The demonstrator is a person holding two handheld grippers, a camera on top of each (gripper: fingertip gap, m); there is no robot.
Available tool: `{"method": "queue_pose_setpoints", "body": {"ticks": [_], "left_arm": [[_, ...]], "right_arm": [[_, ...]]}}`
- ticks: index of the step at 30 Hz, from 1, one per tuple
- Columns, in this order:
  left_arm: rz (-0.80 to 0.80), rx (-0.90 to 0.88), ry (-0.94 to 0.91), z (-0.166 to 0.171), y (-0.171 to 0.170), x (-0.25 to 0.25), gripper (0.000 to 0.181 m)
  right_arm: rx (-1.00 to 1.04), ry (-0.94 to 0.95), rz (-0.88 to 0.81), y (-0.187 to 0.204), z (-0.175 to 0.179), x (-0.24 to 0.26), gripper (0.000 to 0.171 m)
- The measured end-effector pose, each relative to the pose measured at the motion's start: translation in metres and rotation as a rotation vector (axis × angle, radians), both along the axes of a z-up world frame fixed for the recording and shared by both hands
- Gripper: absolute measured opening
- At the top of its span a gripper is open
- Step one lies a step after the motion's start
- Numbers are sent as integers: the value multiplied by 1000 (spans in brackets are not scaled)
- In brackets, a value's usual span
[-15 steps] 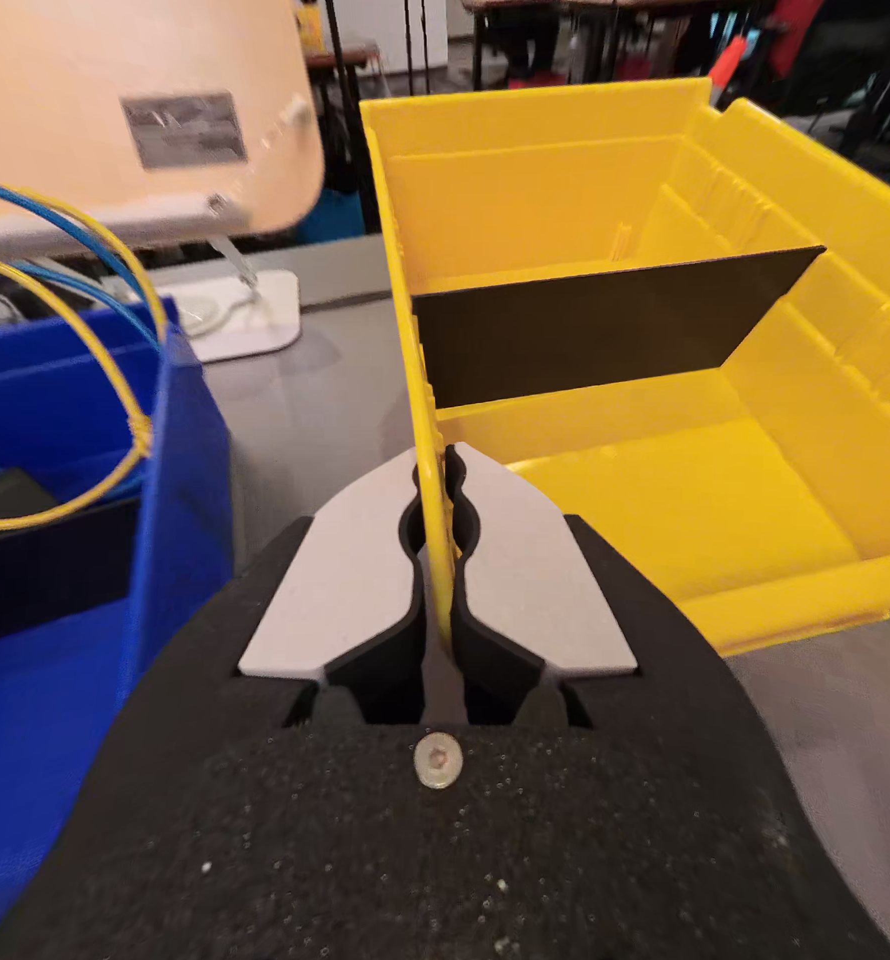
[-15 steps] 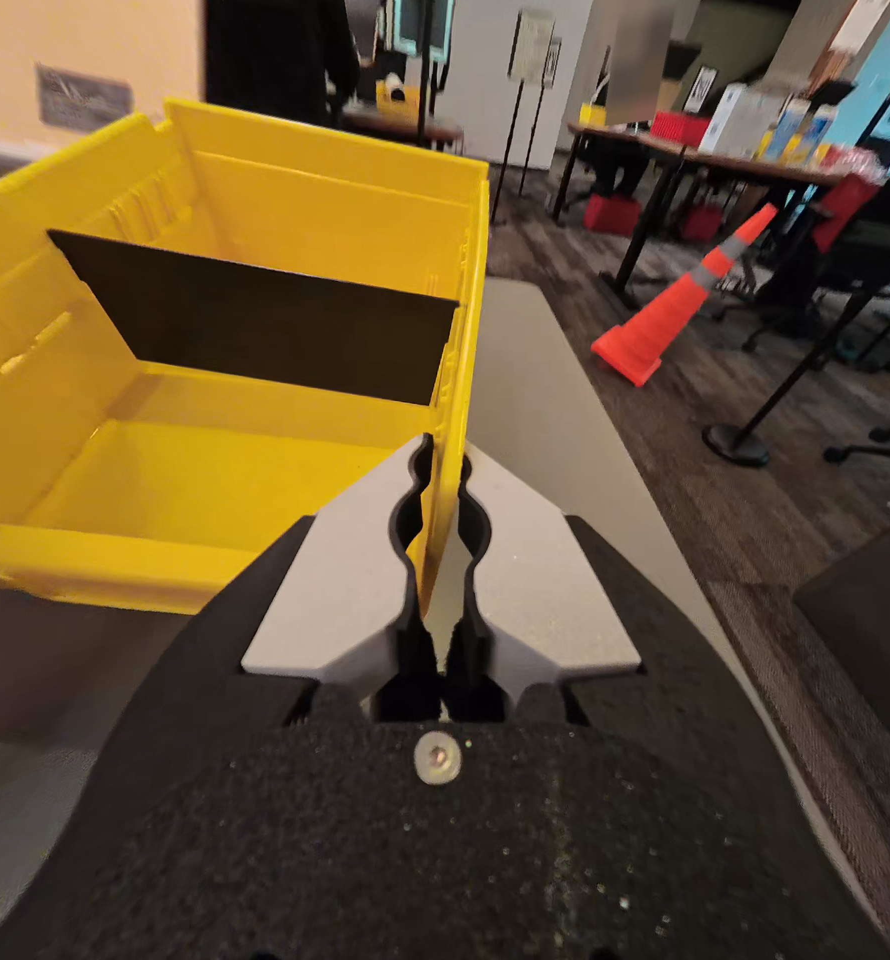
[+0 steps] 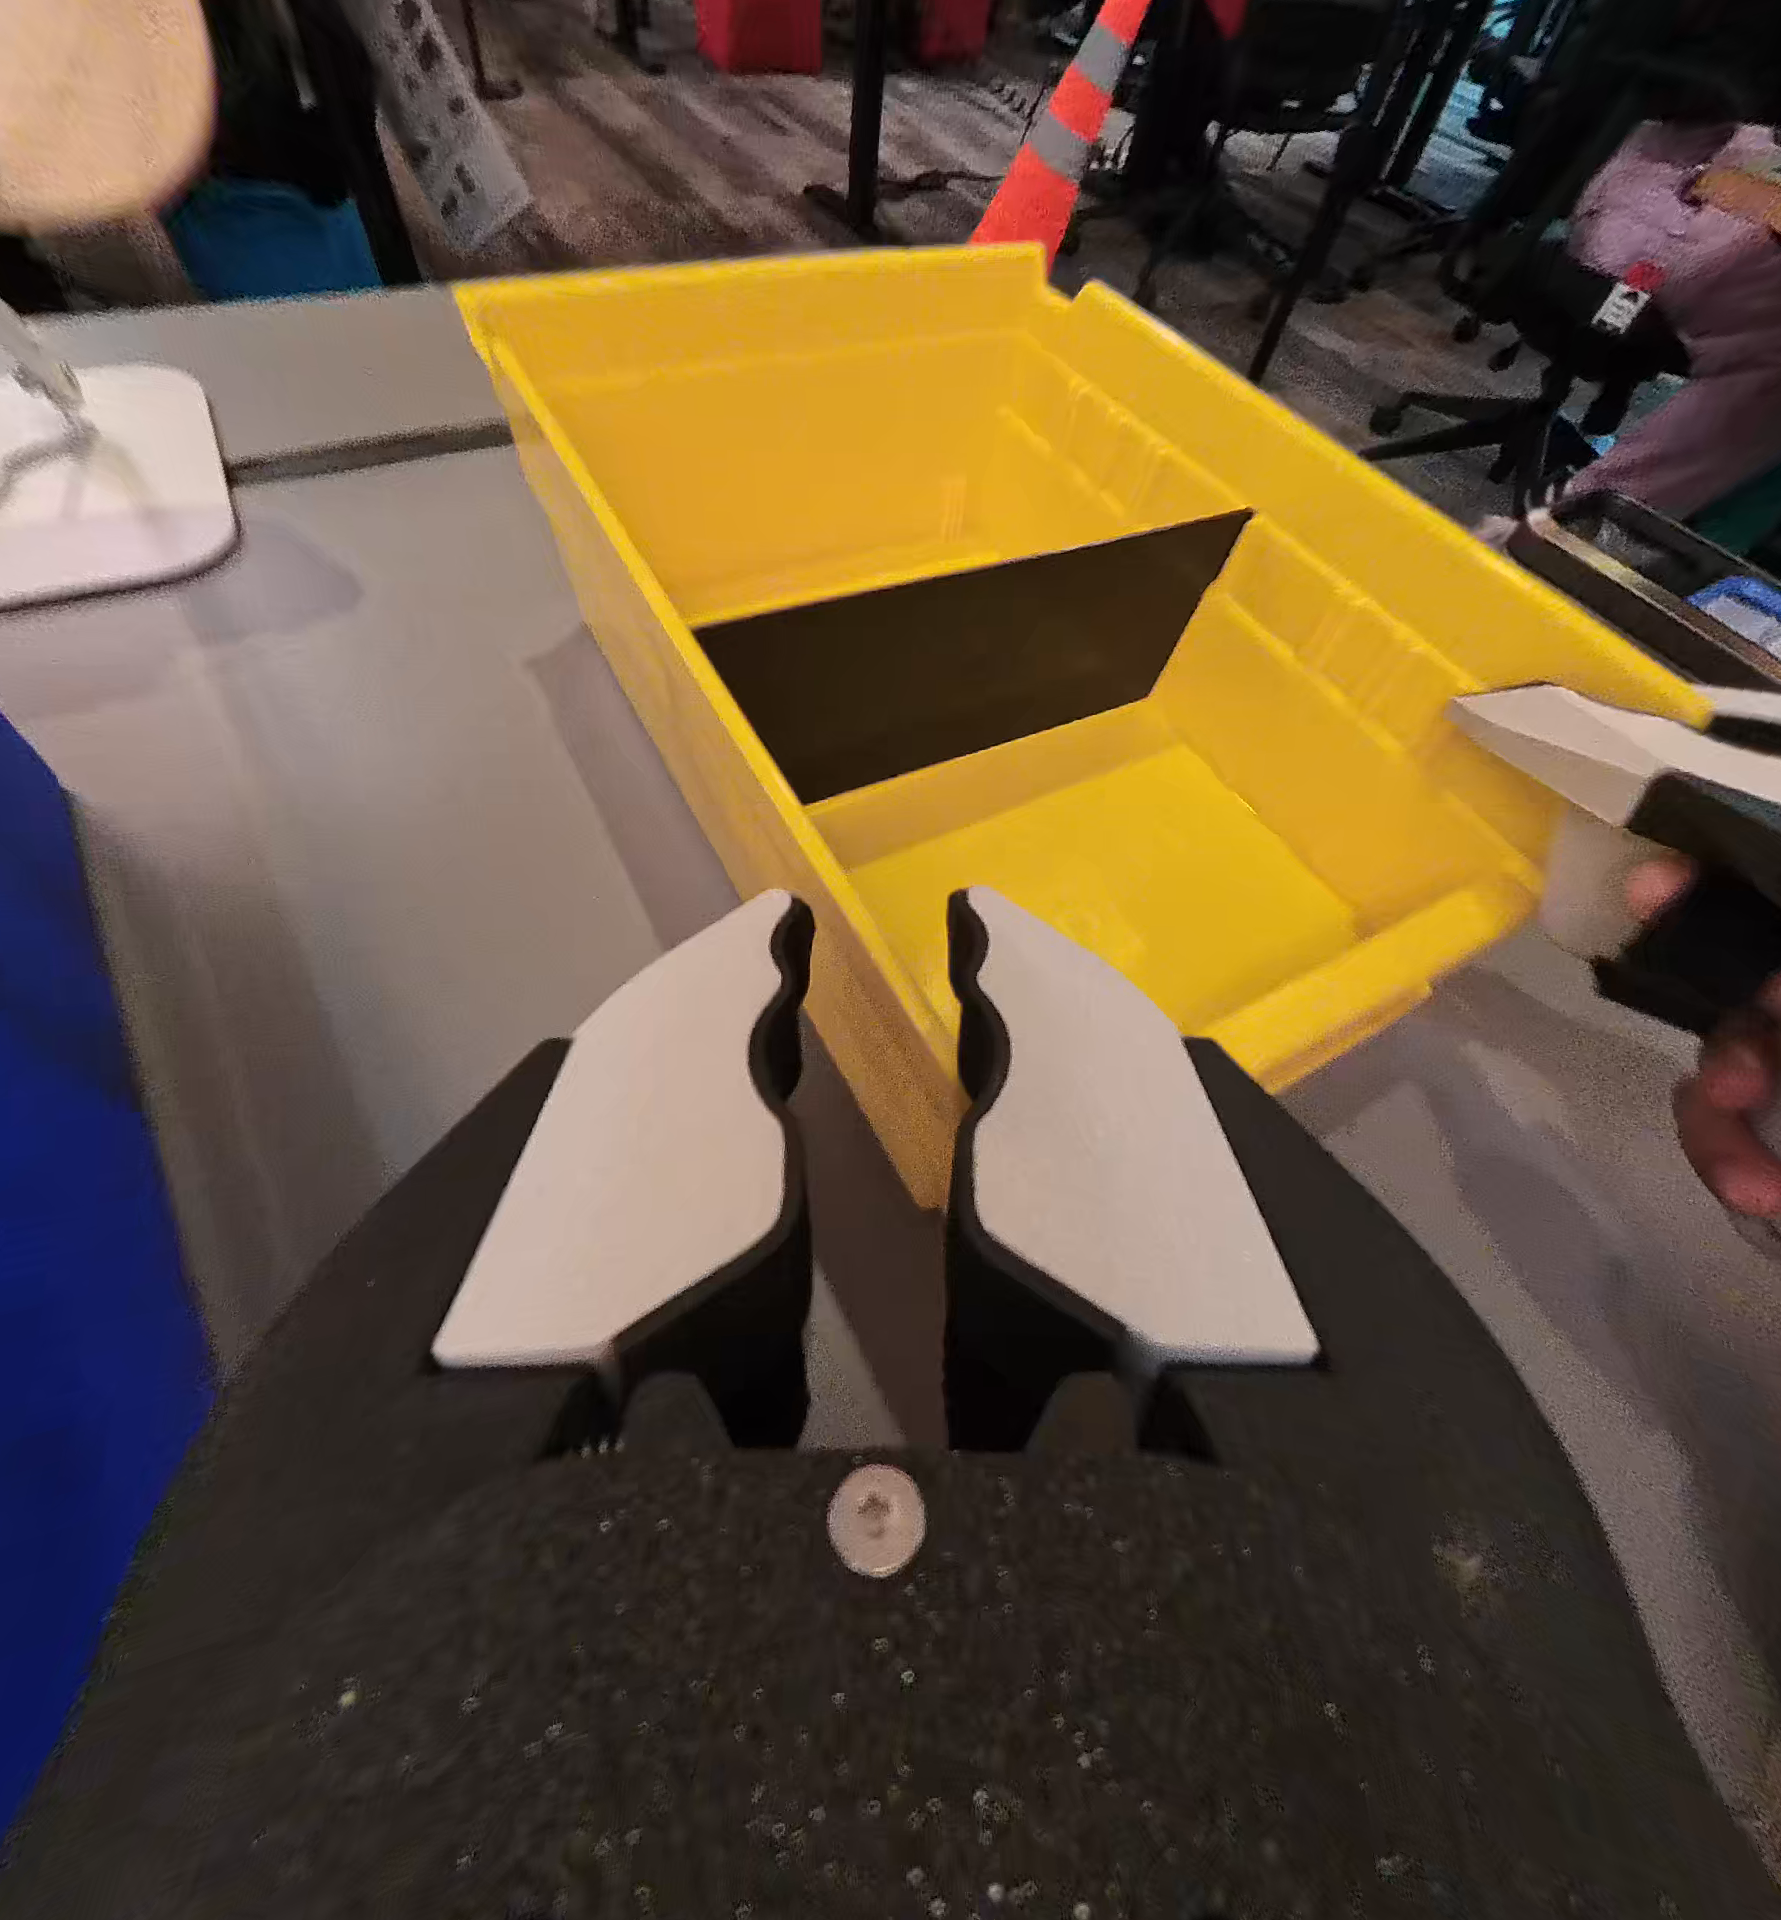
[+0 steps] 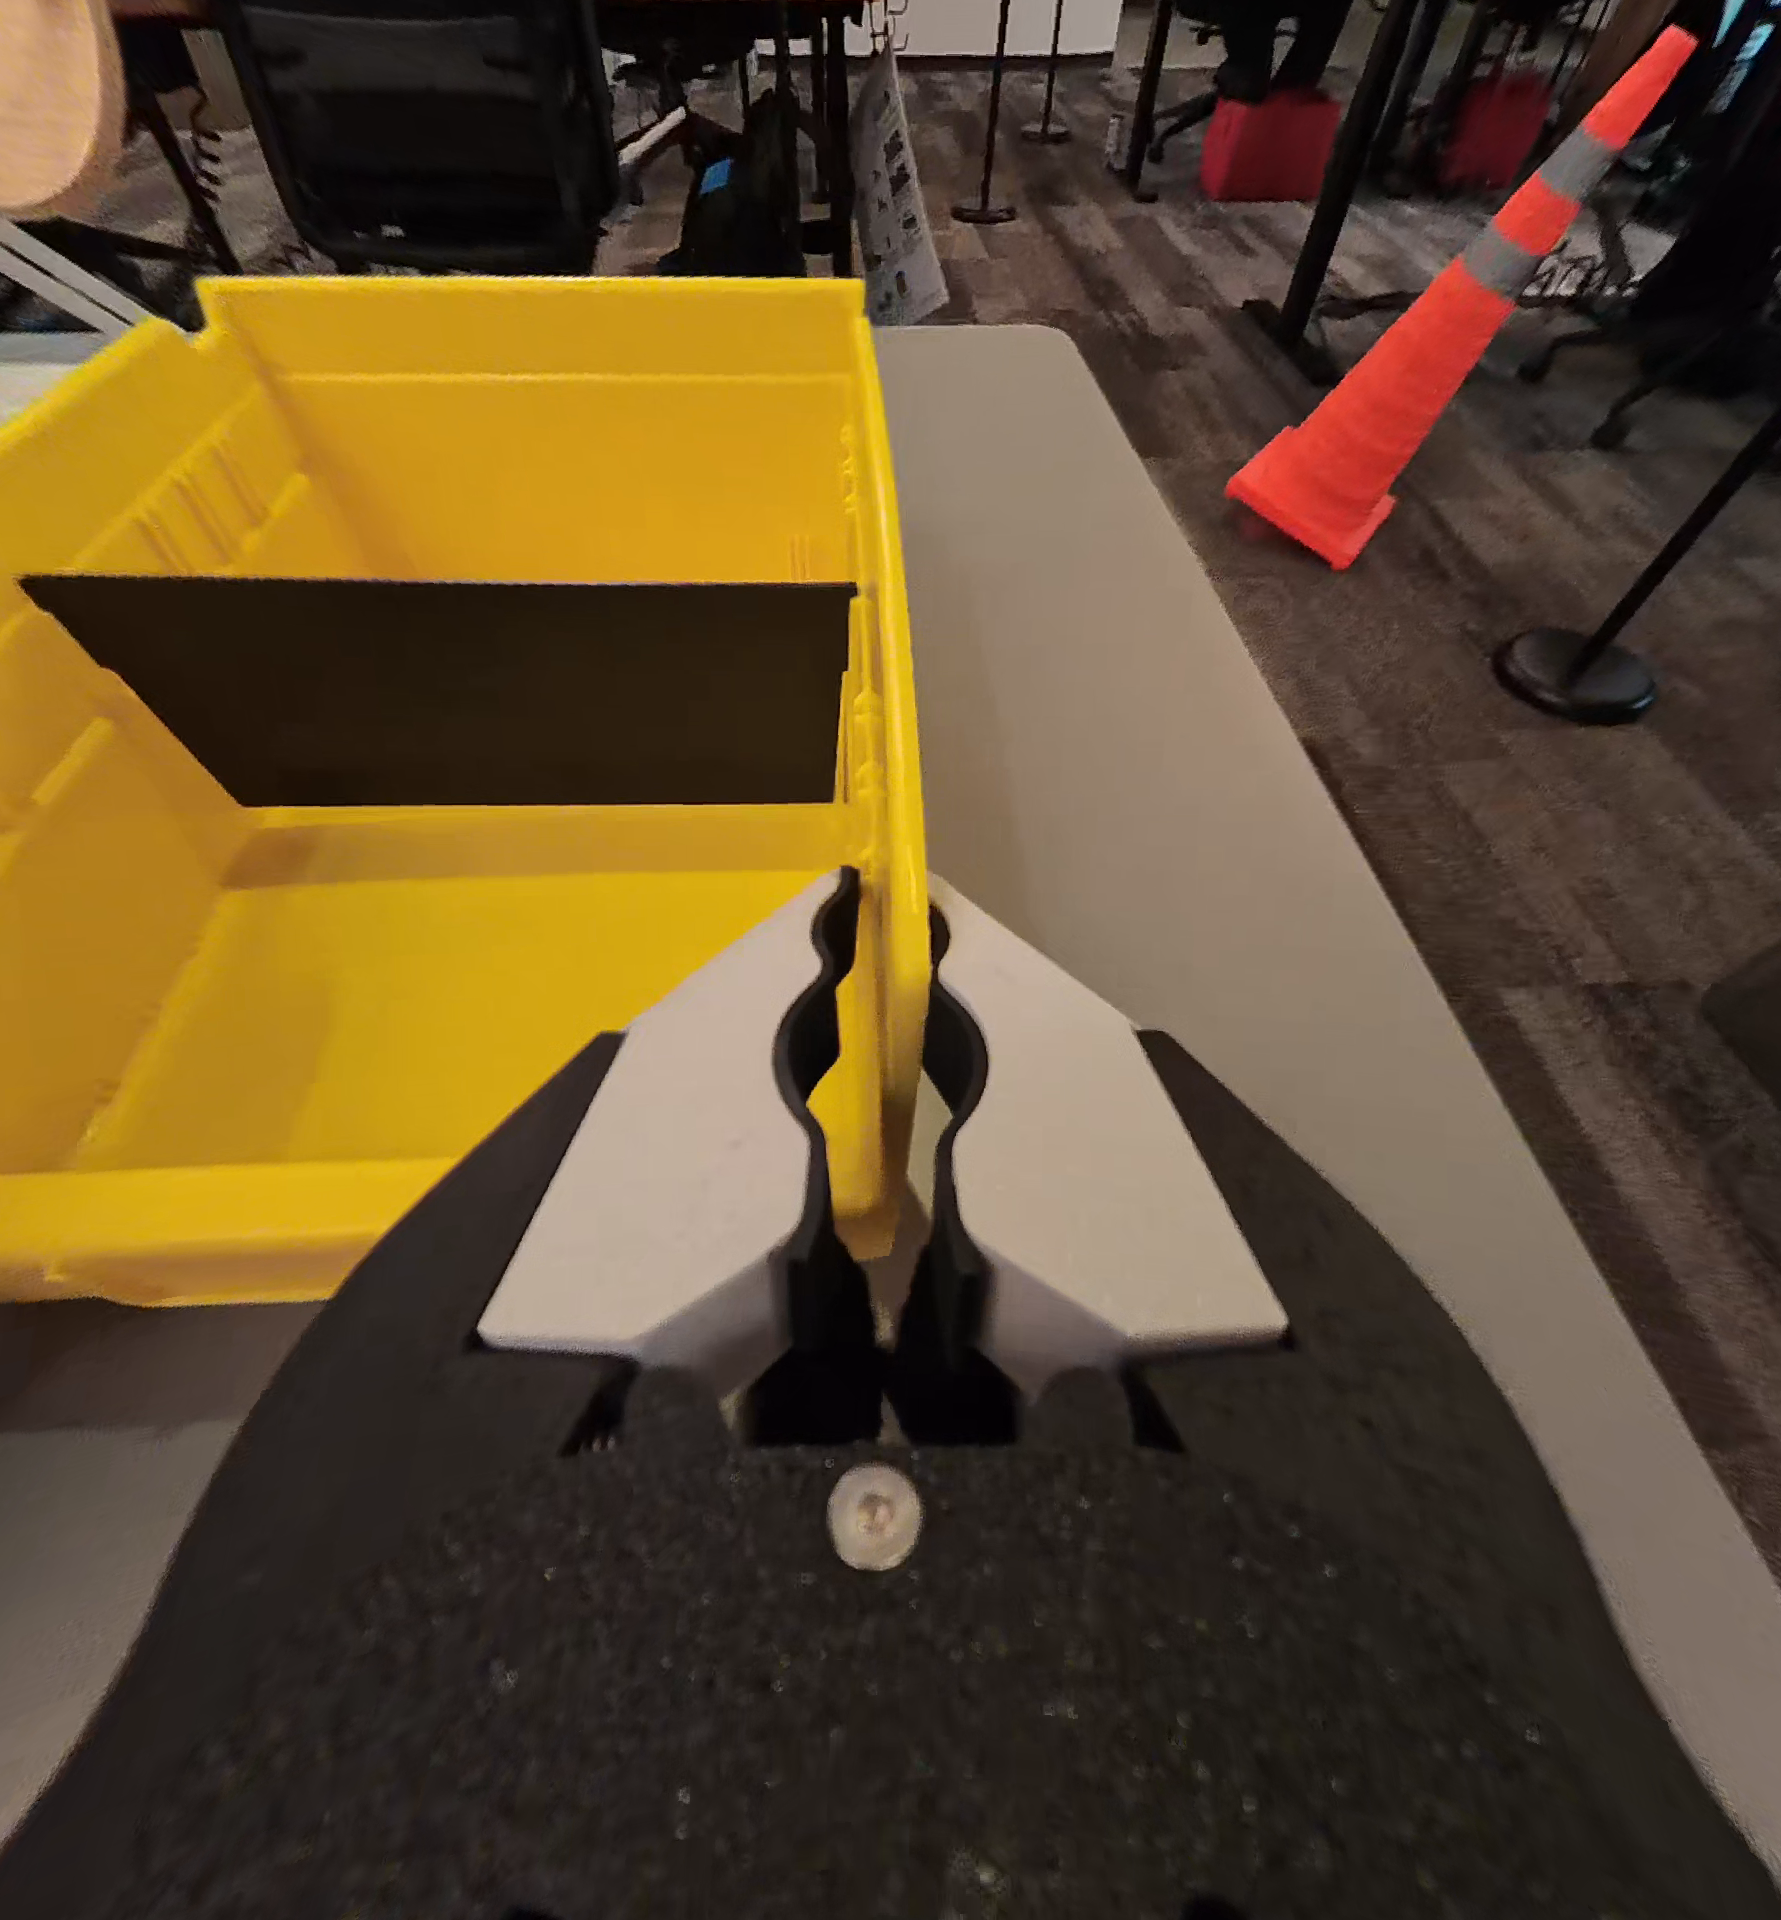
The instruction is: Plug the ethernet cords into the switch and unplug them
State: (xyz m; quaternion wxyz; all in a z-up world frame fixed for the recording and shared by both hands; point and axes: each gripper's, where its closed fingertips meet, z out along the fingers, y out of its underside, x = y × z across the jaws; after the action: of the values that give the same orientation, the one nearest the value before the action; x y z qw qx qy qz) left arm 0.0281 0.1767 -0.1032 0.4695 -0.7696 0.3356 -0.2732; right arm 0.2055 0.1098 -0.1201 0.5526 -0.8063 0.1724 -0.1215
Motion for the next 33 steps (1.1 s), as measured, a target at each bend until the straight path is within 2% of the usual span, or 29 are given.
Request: {"method": "queue_pose_setpoints", "body": {"ticks": [5, 7, 9, 10, 12, 14, 15, 17, 20, 22, 25, 26, 27, 28, 30, 33], "left_arm": [[-170, 161, 44, 48, -43, -60, 26], [-118, 247, 87, 61, -36, -112, 26], [37, 296, 92, 72, -4, -175, 27], [132, 297, 90, 73, 16, -209, 32], [325, 305, 117, 65, 53, -274, 47], [447, 307, 151, 46, 75, -321, 56], [449, 291, 150, 35, 79, -332, 56], [407, 206, 158, 6, 85, -335, 58], [360, 101, 134, -25, 90, -328, 54], [308, 76, 123, -31, 87, -319, 46], [306, 63, 90, -30, 87, -314, 34], [316, 48, 69, -30, 88, -314, 28], [330, 21, 44, -29, 89, -315, 20], [350, -6, 23, -28, 90, -318, 10], [354, -9, 32, -28, 93, -320, 9], [389, 23, 106, -28, 96, -327, 4]], "right_arm": [[-26, -78, -8, 0, 1, 7, 12], [-28, -131, -48, -3, 11, 11, 16], [55, -215, -97, -10, 45, 3, 23], [106, -252, -89, -9, 63, -11, 26], [178, -245, 46, 8, 86, -65, 33], [210, -174, 298, 34, 91, -149, 41], [218, -140, 418, 44, 87, -193, 47], [229, -55, 544, 57, 73, -261, 49], [208, 59, 519, 78, 40, -303, 48], [172, 94, 457, 94, 24, -306, 52], [94, 76, 436, 114, 10, -310, 48], [52, 71, 423, 117, 3, -312, 39], [6, 66, 413, 118, -6, -314, 22], [-7, 59, 402, 119, -9, -317, 15], [-11, -4, 355, 117, -8, -315, 6], [-28, -36, 294, 117, -7, -318, 4]]}}
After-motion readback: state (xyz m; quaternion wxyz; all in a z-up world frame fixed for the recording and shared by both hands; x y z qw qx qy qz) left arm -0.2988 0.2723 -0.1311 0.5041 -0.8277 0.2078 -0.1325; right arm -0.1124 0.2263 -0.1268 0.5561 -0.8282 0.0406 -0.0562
